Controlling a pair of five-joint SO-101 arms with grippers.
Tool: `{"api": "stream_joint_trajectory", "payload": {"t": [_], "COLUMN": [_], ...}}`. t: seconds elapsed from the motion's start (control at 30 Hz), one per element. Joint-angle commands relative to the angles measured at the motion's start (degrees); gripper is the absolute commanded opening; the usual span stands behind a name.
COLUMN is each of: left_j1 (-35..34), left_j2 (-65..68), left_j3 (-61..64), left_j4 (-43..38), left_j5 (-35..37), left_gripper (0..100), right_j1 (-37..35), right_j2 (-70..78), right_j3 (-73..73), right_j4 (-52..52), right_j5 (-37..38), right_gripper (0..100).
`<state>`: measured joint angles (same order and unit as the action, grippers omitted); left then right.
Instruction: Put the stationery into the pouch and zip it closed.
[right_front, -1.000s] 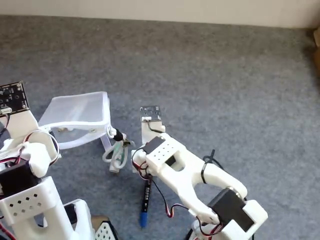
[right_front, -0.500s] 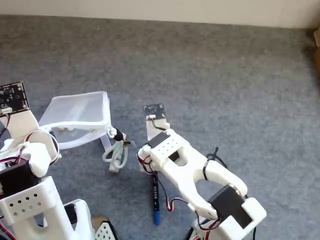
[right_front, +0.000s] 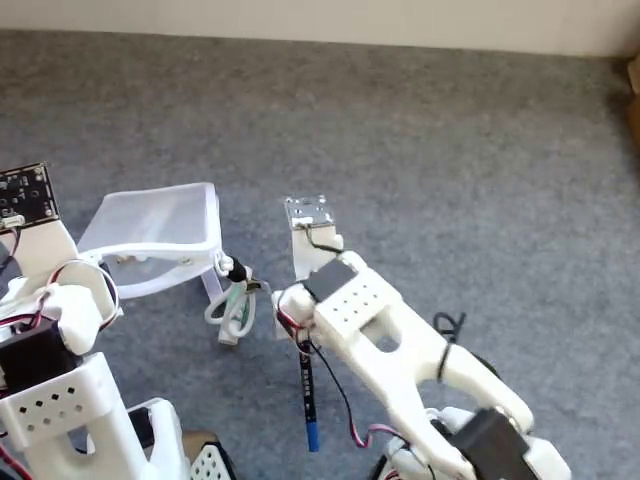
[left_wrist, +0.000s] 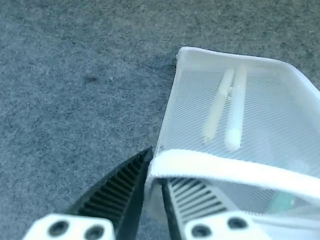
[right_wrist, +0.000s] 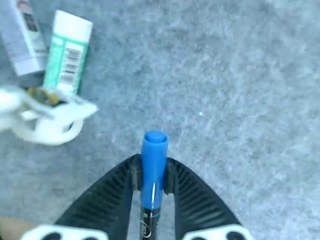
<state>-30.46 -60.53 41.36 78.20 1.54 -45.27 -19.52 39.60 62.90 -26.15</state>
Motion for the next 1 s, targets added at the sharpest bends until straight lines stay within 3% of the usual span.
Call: {"api": "stream_joint_trajectory", "payload": {"t": [0.0, 0.37, 0.5, 0.67, 0.97], "left_j1": [-0.8, -0.7, -0.7, -0.7, -0.7], "left_j2": [0.0, 0.0, 0.0, 0.0, 0.0], "left_j3": [-0.2, -0.2, -0.2, -0.2, -0.2], "left_j4": [-0.6, -0.9, -0.9, -0.7, -0.7], "left_j5": [-0.6, -0.6, -0.6, -0.6, -0.6], "left_gripper": [1, 1, 1, 1, 1], "right_j1": [0.1, -0.1, -0.1, -0.5, -9.9], "right_j2": [-10.0, -33.2, -38.1, -40.3, -40.2], "right_j3": [0.9, 3.1, 3.3, 3.3, 3.2], "right_j4": [0.2, -0.1, -4.8, -10.6, -19.8], "right_j5": [0.7, 0.7, 0.8, 8.5, 9.8], "right_gripper": [0.5, 0.5, 0.5, 0.5, 0.5]}}
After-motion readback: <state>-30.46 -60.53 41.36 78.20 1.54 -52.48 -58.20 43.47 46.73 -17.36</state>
